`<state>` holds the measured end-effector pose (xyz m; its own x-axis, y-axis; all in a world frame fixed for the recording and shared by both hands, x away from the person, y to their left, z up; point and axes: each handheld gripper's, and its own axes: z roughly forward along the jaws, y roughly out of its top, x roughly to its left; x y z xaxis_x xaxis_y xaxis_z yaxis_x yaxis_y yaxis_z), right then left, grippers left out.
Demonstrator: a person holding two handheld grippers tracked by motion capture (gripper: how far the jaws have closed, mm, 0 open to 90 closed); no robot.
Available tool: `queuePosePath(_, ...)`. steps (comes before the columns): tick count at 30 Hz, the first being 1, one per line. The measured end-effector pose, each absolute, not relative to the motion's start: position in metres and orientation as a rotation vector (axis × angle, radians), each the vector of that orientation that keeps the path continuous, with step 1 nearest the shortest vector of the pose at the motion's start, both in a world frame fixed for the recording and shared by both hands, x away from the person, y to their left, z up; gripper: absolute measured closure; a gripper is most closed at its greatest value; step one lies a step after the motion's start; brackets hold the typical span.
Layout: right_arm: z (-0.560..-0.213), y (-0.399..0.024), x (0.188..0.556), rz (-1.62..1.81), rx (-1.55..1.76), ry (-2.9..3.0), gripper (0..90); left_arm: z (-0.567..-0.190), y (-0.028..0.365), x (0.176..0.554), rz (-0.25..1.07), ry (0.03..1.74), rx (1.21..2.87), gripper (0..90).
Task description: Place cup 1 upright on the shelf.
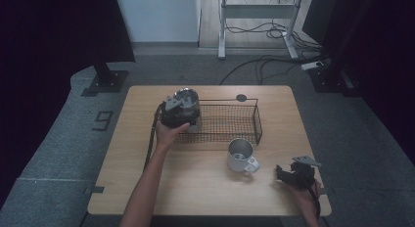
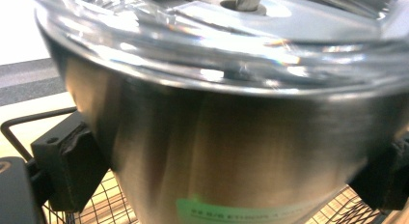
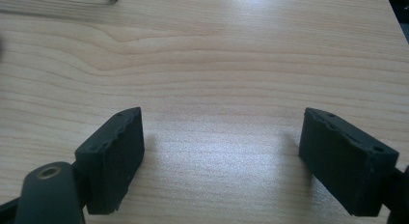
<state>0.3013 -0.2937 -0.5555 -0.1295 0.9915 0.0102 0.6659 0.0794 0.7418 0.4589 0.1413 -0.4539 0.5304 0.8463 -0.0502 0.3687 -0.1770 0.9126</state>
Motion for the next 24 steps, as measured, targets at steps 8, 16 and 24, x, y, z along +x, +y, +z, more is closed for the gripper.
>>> queuePosePath(8,-0.555,-0.294,0.301,0.833,1.633,1.853,15.6,-0.458,0.138,0.461,0.596,1.028,1.781,4.2)
queuePosePath(16,-0.555,-0.294,0.301,0.833,1.633,1.853,15.6,-0.462,0.137,0.462,0.598,1.043,1.792,4.3)
queuePosePath(24,-0.555,-0.294,0.301,0.833,1.635,1.852,15.7,-0.468,0.137,0.462,0.592,1.064,1.798,4.2)
